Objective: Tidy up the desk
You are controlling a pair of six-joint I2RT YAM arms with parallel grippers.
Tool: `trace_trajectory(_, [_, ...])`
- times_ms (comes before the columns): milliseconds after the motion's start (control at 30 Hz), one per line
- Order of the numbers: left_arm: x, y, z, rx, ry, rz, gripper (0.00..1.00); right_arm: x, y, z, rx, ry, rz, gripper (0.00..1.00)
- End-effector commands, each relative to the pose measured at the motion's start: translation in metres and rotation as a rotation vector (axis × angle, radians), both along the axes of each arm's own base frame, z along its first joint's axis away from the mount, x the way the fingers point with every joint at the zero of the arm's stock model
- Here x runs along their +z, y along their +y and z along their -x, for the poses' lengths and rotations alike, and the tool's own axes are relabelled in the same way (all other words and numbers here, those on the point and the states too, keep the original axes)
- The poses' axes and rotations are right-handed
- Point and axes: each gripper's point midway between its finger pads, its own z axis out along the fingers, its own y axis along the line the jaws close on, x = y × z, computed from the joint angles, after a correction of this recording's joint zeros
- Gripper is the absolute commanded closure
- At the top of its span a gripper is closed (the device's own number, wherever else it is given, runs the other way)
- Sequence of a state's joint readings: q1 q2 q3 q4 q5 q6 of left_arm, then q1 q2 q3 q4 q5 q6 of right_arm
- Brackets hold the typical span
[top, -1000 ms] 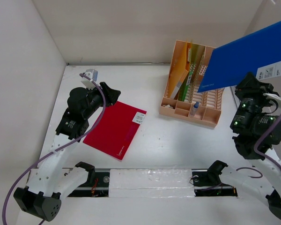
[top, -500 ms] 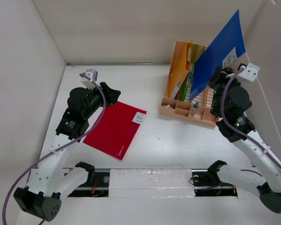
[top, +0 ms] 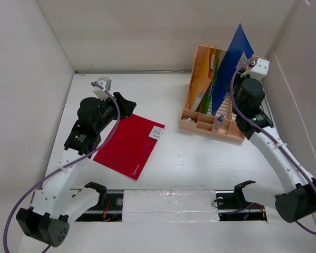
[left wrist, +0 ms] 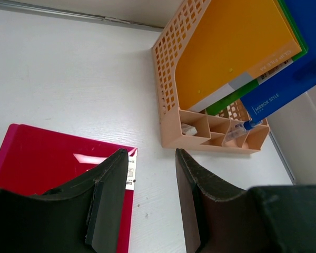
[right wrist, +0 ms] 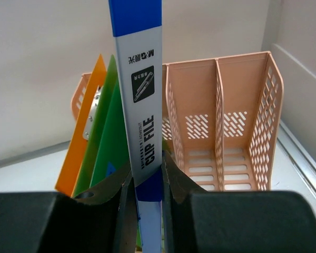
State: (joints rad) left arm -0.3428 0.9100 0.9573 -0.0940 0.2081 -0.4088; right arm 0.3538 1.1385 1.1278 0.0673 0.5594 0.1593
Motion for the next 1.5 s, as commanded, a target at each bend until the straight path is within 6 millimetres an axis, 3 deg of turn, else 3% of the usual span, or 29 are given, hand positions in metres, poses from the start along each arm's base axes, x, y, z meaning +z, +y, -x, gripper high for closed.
trace_trajectory(0, [0.007,0.0,-0.006,0.007,-0.035,0.006,0.63,0.03,0.001,-0.007,0.054,-0.115,-0.074,1.0])
trace_trajectory(200, [0.007,0.0,-0.007,0.008,-0.034,0.006,0.63,0.012,0.003,-0.026,0.047,-0.133,-0.059,1.0])
trace_trajectory(467, [0.0,-0.003,-0.01,-0.005,-0.012,-0.001,0.63,-0.035,0.007,-0.037,-0.031,-0.103,-0.046,1.0])
trace_trajectory(700, [0.0,-0.003,-0.01,-0.002,-0.014,-0.001,0.63,-0.04,-0.013,-0.033,-0.148,-0.164,-0.079,1.0])
trace_trajectory(933, [0.0,-0.002,-0.01,0.0,-0.013,-0.004,0.63,-0.038,-0.019,-0.031,-0.192,-0.211,-0.06,1.0])
trace_trajectory(1233, [0.001,-0.001,-0.01,0.009,-0.017,-0.004,0.63,-0.019,-0.019,-0.029,-0.191,-0.265,-0.043,1.0])
trace_trajectory(1333, [0.002,-0.002,-0.009,0.002,-0.019,-0.002,0.63,-0.024,-0.012,-0.034,-0.155,-0.252,-0.027,1.0])
trace_trajectory(1467, [0.002,-0.001,-0.009,0.005,-0.019,-0.002,0.63,-0.062,-0.008,-0.046,-0.156,-0.172,-0.011,1.0])
